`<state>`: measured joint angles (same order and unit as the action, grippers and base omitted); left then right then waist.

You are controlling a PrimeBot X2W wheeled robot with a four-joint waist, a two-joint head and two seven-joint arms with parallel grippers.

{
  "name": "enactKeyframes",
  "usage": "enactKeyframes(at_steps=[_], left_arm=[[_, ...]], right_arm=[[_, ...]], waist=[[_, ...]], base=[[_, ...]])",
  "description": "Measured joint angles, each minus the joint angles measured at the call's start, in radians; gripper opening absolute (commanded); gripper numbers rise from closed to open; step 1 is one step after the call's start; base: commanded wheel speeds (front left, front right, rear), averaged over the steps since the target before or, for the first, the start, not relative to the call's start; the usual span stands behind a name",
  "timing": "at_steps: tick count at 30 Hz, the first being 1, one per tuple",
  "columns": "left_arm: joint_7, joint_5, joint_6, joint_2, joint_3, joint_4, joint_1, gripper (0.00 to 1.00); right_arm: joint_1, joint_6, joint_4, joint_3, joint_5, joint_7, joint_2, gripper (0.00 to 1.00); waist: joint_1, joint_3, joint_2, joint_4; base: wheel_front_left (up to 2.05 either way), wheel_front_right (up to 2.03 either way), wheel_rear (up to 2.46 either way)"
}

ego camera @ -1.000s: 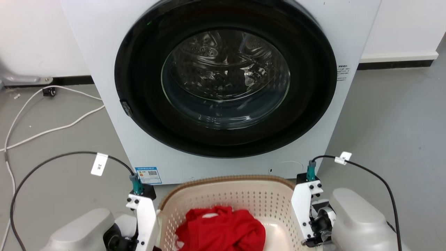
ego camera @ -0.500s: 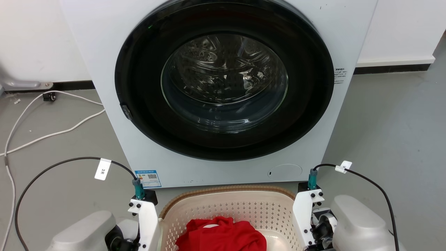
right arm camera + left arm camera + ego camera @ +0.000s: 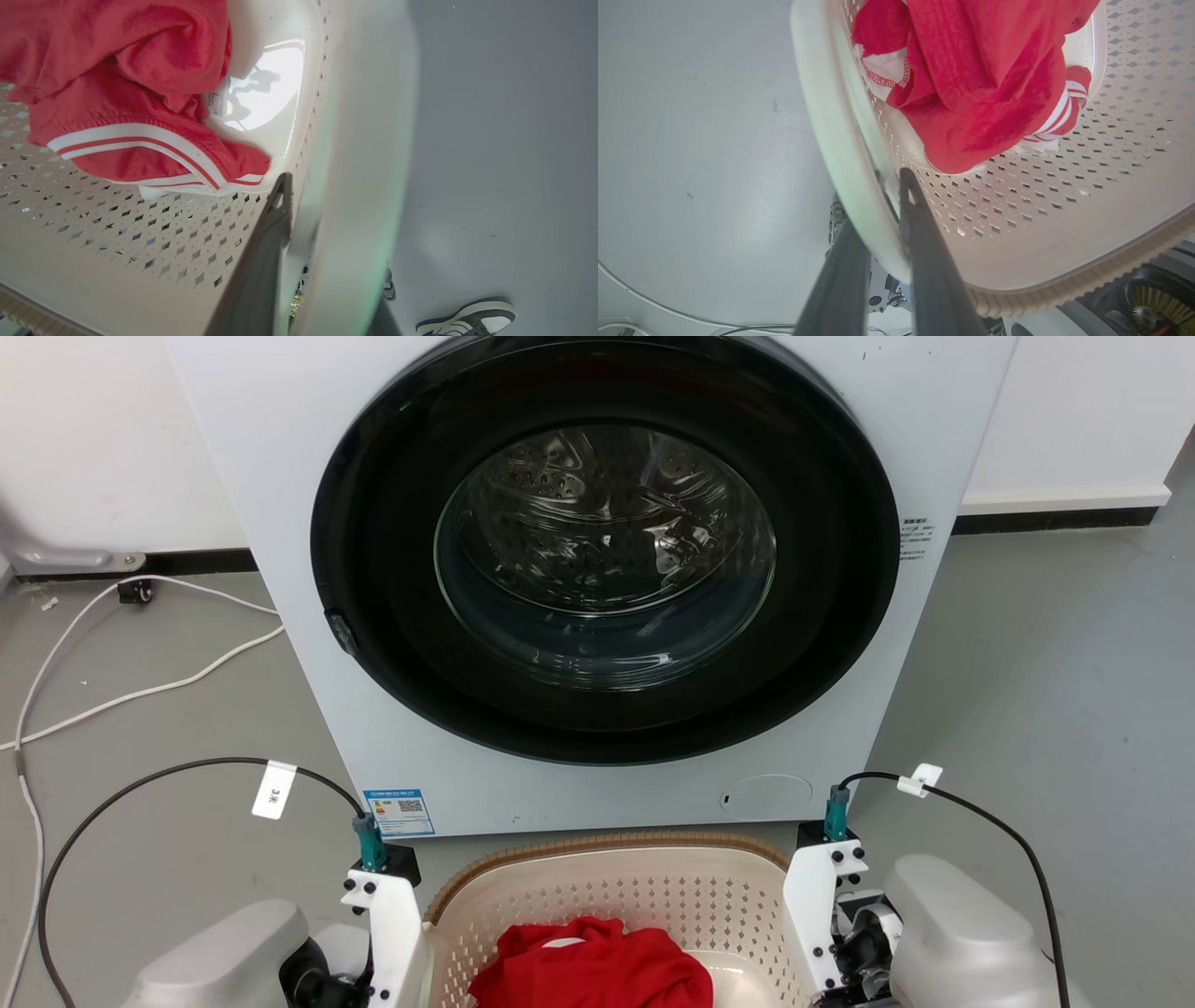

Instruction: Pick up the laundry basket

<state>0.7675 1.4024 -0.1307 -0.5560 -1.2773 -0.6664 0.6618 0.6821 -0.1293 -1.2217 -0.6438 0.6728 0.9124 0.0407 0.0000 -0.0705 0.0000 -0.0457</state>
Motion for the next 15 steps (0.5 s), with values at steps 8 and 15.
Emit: enactKeyframes(at_steps=[8, 15], left_arm=[[0.005, -0.008, 0.0, 0.0, 0.001, -0.007, 0.009, 0.0], [0.01, -0.008, 0.0, 0.0, 0.001, -0.013, 0.015, 0.0]], right_arm=[[0.01, 0.0, -0.006, -0.019, 0.016, -0.01, -0.001, 0.0], [0.015, 0.0, -0.011, -0.034, 0.032, -0.014, -0.001, 0.0]], waist=[[0.0, 0.006, 0.0, 0.001], [0.0, 0.007, 0.0, 0.003]], base=[[0.0, 0.0, 0.0], [0.0, 0.0, 0.0]])
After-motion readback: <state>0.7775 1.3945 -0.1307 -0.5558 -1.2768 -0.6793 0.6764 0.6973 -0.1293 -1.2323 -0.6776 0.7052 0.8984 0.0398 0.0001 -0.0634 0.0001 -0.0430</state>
